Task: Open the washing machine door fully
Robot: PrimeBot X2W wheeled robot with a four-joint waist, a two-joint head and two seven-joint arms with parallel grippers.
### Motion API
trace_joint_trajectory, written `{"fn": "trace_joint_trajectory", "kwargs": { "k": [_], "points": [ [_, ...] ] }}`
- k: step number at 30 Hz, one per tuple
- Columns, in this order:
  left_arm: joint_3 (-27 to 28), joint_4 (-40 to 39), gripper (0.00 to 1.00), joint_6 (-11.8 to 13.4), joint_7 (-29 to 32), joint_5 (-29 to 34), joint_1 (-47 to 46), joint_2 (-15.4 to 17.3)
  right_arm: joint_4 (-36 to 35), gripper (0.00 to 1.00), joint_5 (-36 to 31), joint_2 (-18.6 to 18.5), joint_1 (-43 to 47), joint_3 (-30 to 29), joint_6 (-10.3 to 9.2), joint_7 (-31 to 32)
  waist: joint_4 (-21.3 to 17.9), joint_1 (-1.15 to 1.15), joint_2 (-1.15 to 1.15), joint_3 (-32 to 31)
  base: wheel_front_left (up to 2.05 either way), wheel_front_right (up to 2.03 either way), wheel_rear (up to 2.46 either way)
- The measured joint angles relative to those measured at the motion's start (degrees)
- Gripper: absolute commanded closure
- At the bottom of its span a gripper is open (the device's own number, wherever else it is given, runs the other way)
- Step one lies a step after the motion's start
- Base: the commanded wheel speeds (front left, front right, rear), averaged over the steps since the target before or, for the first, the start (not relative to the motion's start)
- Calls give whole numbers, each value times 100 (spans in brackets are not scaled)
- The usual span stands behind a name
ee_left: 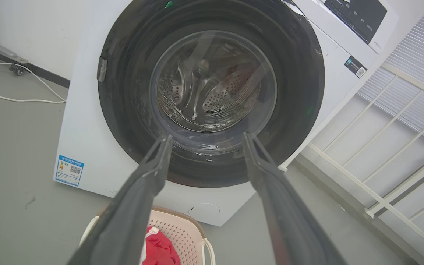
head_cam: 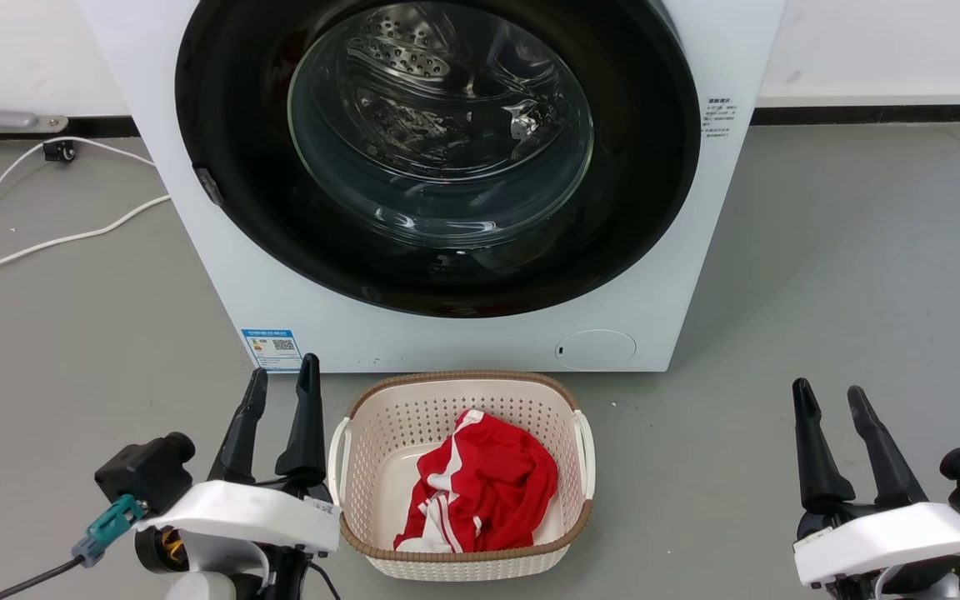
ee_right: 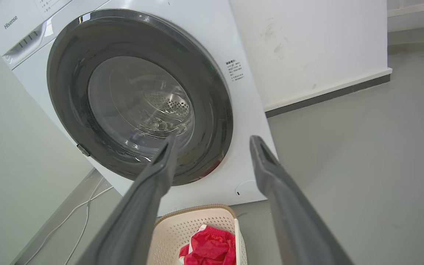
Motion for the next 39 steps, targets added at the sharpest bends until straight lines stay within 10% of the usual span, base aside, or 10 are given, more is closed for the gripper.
{"fn": "trace_joint_trajectory", "kwargs": {
  "k": [39],
  "points": [
    [-219, -76, 0, 155, -508, 2013, 29, 3, -412, 0, -2040, 1, 217, 22, 1, -227, -49, 0, 0, -33, 0, 0, 0]
  ]
}}
